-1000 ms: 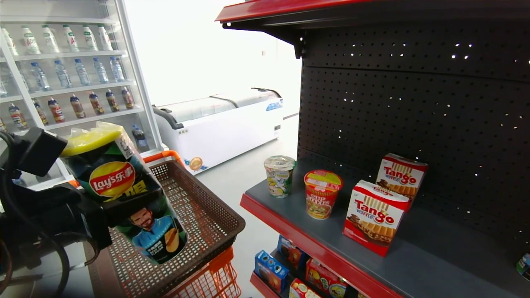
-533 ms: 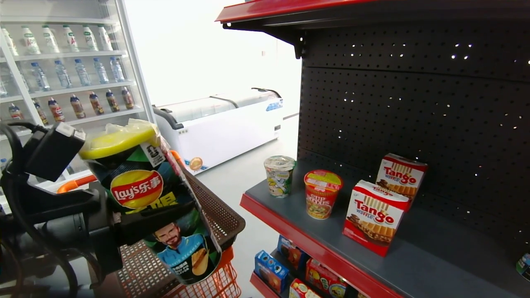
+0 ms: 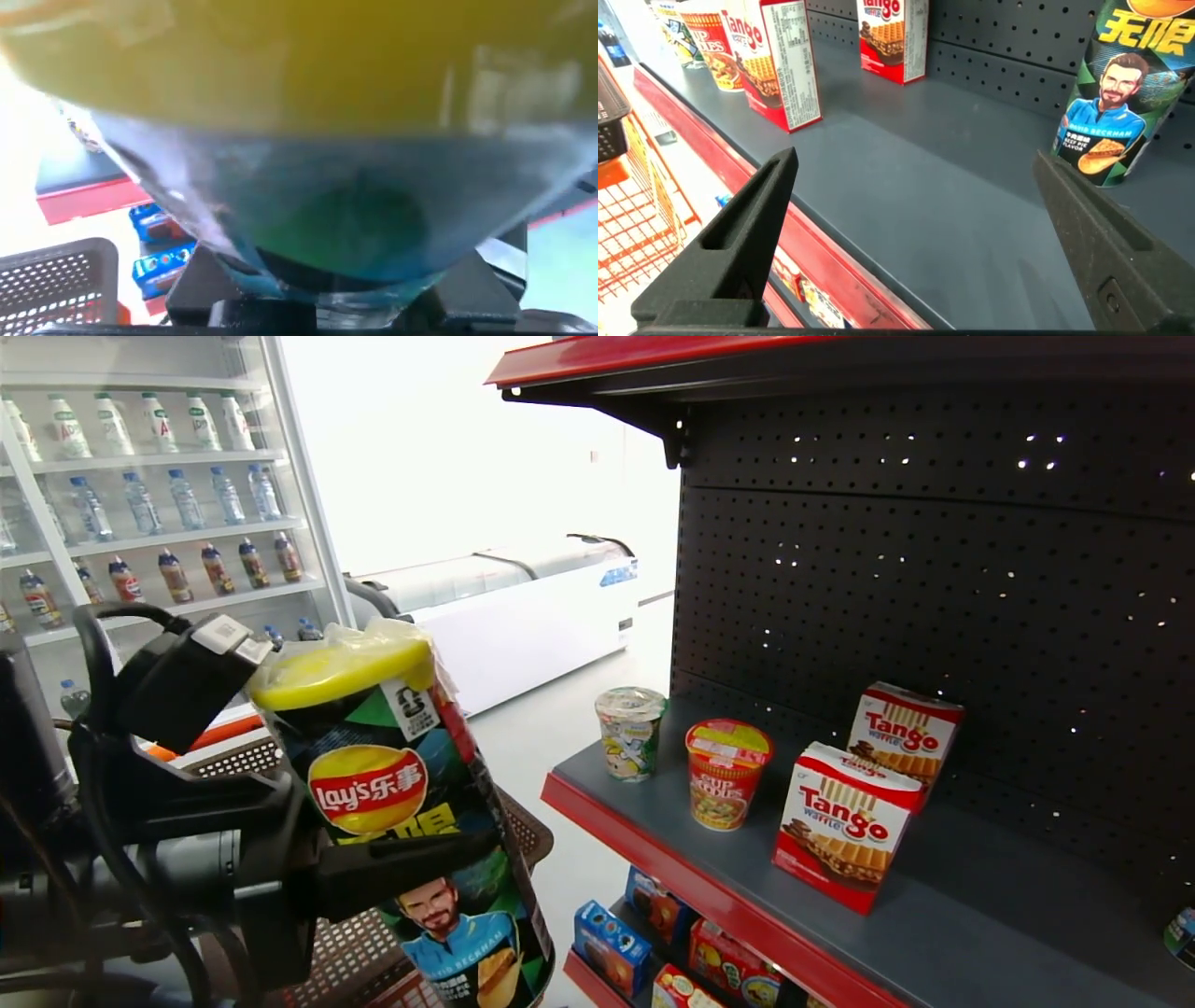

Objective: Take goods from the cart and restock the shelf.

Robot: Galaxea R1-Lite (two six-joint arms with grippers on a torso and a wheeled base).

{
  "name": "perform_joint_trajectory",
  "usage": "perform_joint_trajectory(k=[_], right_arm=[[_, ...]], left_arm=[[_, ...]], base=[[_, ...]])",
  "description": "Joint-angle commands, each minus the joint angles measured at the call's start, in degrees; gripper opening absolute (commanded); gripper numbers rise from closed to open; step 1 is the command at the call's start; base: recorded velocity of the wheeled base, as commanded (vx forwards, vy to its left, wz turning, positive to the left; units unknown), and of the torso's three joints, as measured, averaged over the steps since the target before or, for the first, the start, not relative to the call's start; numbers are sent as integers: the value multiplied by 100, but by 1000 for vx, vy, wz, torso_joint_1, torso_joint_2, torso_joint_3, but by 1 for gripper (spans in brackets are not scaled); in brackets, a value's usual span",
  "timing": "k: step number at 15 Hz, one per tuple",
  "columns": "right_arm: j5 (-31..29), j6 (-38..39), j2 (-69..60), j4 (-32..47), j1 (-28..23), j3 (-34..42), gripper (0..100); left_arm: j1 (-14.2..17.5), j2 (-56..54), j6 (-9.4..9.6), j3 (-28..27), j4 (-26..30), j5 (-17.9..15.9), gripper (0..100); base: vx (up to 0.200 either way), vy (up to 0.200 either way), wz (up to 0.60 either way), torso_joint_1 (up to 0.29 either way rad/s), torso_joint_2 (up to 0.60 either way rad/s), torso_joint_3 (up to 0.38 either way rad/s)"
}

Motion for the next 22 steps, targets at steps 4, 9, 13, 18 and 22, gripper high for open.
perform_joint_trajectory(k=[4,9,13,18,22], right_arm=[[2,-1,9,2,0,0,100],[-7,-1,9,2,0,0,100],[2,-1,9,2,0,0,100],[2,-1,9,2,0,0,100],[2,-1,9,2,0,0,100]], left_arm=[[-523,192,136,32,-6,-141,0],[-901,201,136,32,47,-141,0],[-875,210,136,40,47,-150,0],[-857,280,136,40,12,-141,0],[-848,289,136,40,12,-141,0]], base=[[0,0,0,0,0,0],[0,0,0,0,0,0],[0,0,-300,2,0,0],[0,0,-600,5,0,2],[0,0,-600,1,0,2]])
